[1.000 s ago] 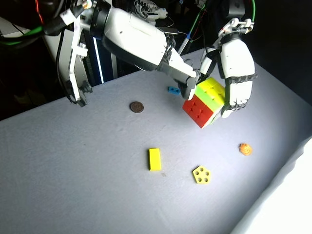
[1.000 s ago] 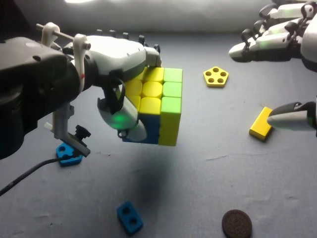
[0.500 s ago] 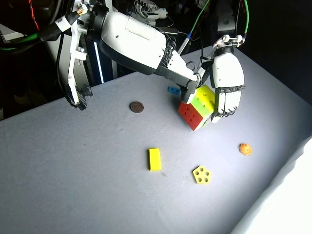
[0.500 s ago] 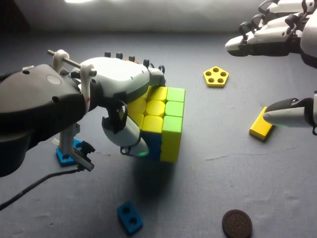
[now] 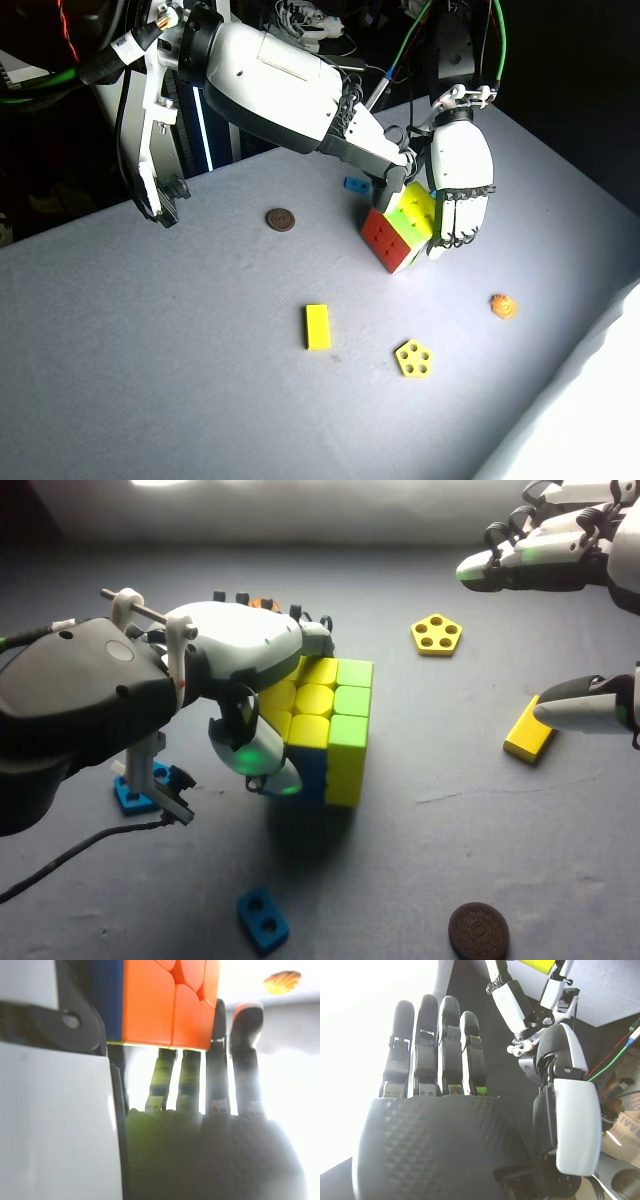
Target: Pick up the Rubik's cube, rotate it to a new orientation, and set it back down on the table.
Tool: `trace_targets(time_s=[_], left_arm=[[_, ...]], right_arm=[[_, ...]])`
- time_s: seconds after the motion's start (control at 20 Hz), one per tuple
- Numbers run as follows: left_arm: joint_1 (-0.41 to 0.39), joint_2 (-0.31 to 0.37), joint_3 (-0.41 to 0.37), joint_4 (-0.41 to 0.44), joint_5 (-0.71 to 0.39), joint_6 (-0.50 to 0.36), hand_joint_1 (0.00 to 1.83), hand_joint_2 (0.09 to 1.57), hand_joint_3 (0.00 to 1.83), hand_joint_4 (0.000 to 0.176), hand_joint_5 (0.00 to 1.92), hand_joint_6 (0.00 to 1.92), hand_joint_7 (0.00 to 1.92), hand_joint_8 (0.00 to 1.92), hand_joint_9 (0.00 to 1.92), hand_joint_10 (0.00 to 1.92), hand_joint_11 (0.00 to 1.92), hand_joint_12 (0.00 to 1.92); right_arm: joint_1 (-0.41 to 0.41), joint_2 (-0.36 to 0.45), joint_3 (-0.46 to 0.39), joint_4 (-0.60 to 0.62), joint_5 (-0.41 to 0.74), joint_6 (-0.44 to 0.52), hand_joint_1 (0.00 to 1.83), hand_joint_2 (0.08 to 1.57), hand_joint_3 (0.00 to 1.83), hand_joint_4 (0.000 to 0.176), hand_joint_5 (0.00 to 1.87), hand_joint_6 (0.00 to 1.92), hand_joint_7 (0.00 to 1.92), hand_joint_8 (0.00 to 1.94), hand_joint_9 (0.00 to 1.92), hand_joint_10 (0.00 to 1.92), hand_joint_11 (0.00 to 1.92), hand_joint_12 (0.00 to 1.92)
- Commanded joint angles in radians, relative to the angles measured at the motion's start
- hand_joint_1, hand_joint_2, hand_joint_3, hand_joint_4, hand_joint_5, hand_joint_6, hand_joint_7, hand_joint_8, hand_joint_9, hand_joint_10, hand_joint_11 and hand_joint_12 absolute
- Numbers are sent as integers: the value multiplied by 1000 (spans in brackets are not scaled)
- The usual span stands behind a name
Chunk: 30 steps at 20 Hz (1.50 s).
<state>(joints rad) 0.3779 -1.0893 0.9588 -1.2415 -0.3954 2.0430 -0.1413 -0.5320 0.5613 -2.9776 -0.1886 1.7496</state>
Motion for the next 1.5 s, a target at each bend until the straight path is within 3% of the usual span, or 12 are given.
trace_targets(time_s=[0.0, 0.35, 0.4, 0.45, 0.55, 0.65, 1.0, 1.15, 1.2, 1.25, 1.3, 1.45], left_arm=[[-4, 3, 2, 31, -46, -8, 1329, 1251, 0, 0, 759, 1177, 656, 1562, 654, 1667, 476, 1898], [6, -2, 1, 31, -46, -17, 1132, 1307, 11, 0, 644, 1369, 607, 1725, 344, 1730, 324, 1921], [6, -2, 1, 31, -47, -17, 1160, 1141, 0, 0, 237, 823, 292, 1122, 298, 1317, 208, 1746], [6, -2, 1, 31, -47, -17, 1160, 1141, 0, 0, 237, 823, 292, 1122, 298, 1317, 208, 1746], [6, -2, 0, 31, -47, -17, 1026, 1030, 0, 0, 303, 158, 466, 197, 391, 560, 84, 1421], [6, -2, -1, 29, -47, -17, 968, 1030, 0, 0, 291, 73, 426, 68, 383, 388, 16, 1349], [-8, 26, -22, 12, -59, -16, 870, 958, 0, 18, 72, 1, 116, 0, 218, 6, 0, 966], [-14, 42, -36, 1, -62, -13, 837, 941, 0, 46, 1, 0, 7, 0, 90, 2, 0, 702], [-18, 48, -42, -15, -62, 2, 779, 916, 0, 83, 0, 0, 0, 0, 7, 2, 0, 193], [-26, 53, -48, -28, -62, 17, 779, 916, 0, 83, 0, 0, 0, 0, 7, 2, 0, 193], [-34, 57, -51, -30, -62, 21, 685, 886, 0, 113, 0, 0, 0, 0, 0, 0, 0, 7], [-77, 70, -58, -89, -38, 104, 636, 847, 0, 122, 0, 0, 0, 0, 0, 0, 0, 0]], right_arm=[[10, 2, -1, -34, -118, -6, 424, 1128, 5, 0, 352, 0, 454, 0, 198, 762, 0, 1265], [10, 2, -1, -34, -118, -10, 420, 1136, 0, 0, 321, 5, 422, 10, 177, 752, 0, 1184], [10, 2, -1, -34, -118, -10, 456, 1117, 0, 0, 351, 15, 456, 16, 206, 775, 0, 1308], [10, 2, -1, -34, -118, -10, 456, 1117, 0, 0, 351, 15, 456, 16, 206, 775, 0, 1308], [10, 2, -1, -34, -118, -10, 456, 1120, 0, 0, 357, 14, 462, 11, 195, 788, 0, 1252], [10, 2, -1, -34, -118, -10, 454, 1119, 0, 0, 363, 16, 473, 15, 200, 789, 0, 1247], [6, 2, -3, -34, -119, 6, 450, 1122, 0, 0, 354, 9, 465, 5, 195, 783, 0, 1214], [4, 3, -4, -34, -119, 9, 462, 1115, 0, 0, 360, 11, 470, 6, 202, 782, 0, 1265], [2, 3, -4, -34, -119, 13, 463, 1120, 0, 0, 357, 9, 487, 12, 209, 783, 0, 1281], [1, 4, -5, -34, -119, 19, 463, 1120, 0, 0, 357, 9, 487, 12, 209, 783, 0, 1281], [0, 5, -6, -34, -119, 30, 445, 1125, 2, 0, 350, 5, 475, 4, 199, 774, 0, 1239], [-39, 7, -5, -34, -64, 74, 462, 1116, 0, 0, 356, 7, 465, 1, 206, 774, 0, 1268]])
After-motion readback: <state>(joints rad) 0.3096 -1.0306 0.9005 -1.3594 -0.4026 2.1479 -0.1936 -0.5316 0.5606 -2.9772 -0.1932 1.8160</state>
